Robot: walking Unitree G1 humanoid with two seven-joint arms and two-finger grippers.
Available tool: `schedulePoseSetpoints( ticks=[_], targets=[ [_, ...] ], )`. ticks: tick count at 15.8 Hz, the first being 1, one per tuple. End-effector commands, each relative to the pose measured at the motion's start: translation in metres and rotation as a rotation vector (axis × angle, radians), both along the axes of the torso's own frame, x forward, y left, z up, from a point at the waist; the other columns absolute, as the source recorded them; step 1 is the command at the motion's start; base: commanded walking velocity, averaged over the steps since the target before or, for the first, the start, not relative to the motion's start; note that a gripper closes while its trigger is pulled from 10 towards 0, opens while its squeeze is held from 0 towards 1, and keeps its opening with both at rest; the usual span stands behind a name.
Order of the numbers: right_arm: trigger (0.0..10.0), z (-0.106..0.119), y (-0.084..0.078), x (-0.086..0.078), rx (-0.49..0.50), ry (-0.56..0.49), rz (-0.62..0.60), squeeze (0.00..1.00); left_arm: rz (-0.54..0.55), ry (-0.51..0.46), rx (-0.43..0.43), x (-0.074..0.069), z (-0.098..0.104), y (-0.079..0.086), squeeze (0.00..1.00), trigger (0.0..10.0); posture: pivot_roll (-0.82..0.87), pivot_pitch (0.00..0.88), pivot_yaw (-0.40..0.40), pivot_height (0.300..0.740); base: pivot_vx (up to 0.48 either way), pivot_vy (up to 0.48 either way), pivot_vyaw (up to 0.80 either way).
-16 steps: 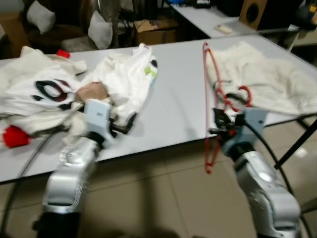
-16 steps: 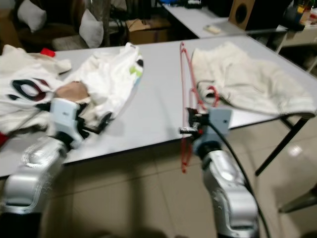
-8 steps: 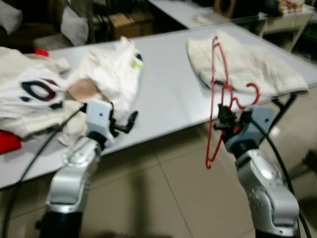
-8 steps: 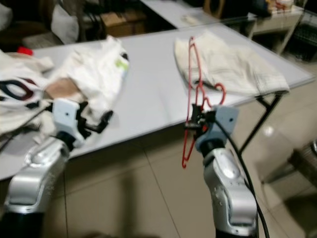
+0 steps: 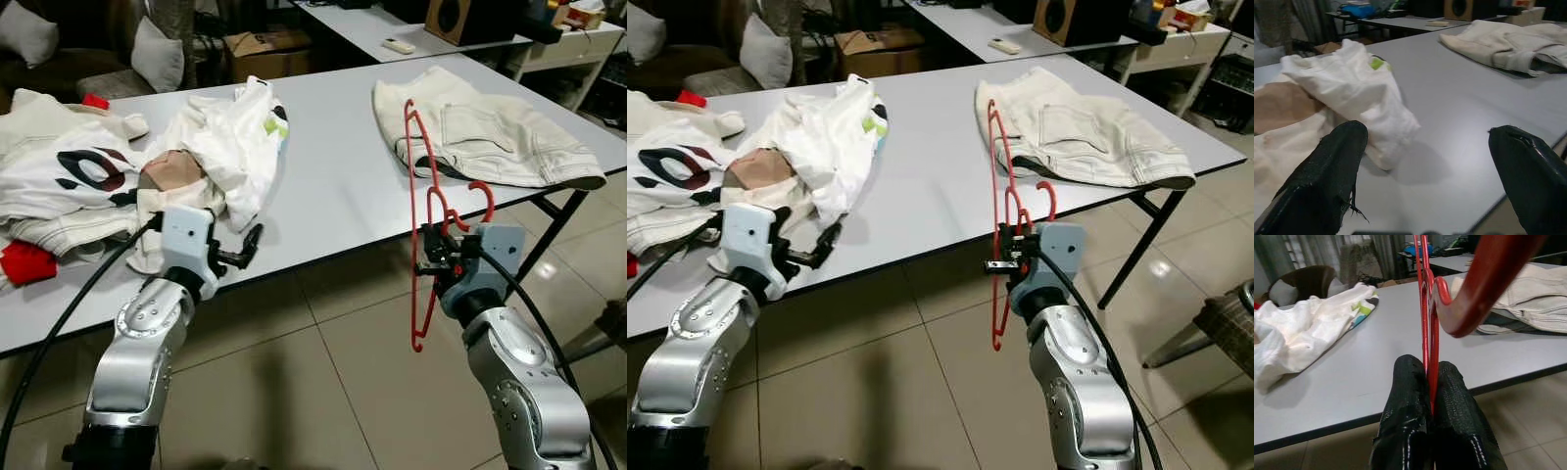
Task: Hang hanger
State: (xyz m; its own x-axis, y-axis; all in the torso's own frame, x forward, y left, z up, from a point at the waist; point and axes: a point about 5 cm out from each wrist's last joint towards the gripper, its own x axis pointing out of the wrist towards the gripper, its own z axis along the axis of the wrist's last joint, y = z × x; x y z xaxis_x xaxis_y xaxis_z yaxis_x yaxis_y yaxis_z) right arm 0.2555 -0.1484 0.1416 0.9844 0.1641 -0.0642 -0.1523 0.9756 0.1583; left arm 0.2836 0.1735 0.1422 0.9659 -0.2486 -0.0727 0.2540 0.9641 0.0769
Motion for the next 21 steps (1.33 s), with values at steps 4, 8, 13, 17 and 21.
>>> schedulePoseSetpoints(
  ticks=[4, 8, 13, 17, 21],
  targets=[
    [10.0, -0.005, -0.003, 0.002, -0.009, 0.009, 0.014, 0.00, 0.059, 0.021, 0.034, 0.004, -0.007, 0.012, 1.00, 10.0, -0.08, 0.000, 0.007, 0.740, 0.320, 0.000, 0.00],
    [10.0, -0.002, -0.003, -0.003, 0.014, 0.013, 0.041, 0.00, 0.037, 0.027, -0.009, 0.006, -0.008, 0.001, 1.00, 10.0, -0.10, 0.000, 0.015, 0.740, 0.327, 0.000, -0.17],
    [10.0, 0.000, -0.005, -0.002, -0.007, 0.008, 0.082, 0.00, 0.099, 0.063, -0.010, 0.000, -0.014, 0.008, 1.00, 10.0, -0.07, 0.000, -0.022, 0.740, 0.303, 0.000, -0.13],
    [10.0, -0.001, 0.000, 0.006, -0.007, 0.009, 0.109, 0.00, 0.214, 0.115, -0.011, 0.001, -0.022, 0.025, 0.06, 10.0, -0.05, 0.000, -0.029, 0.740, 0.000, 0.000, 0.00],
    [10.0, 0.000, 0.000, 0.005, -0.009, 0.010, 0.107, 0.00, 0.230, 0.210, -0.052, 0.012, -0.038, 0.029, 0.00, 0.0, -0.07, 0.000, -0.022, 0.740, 0.000, 0.000, 0.00]
  ],
)
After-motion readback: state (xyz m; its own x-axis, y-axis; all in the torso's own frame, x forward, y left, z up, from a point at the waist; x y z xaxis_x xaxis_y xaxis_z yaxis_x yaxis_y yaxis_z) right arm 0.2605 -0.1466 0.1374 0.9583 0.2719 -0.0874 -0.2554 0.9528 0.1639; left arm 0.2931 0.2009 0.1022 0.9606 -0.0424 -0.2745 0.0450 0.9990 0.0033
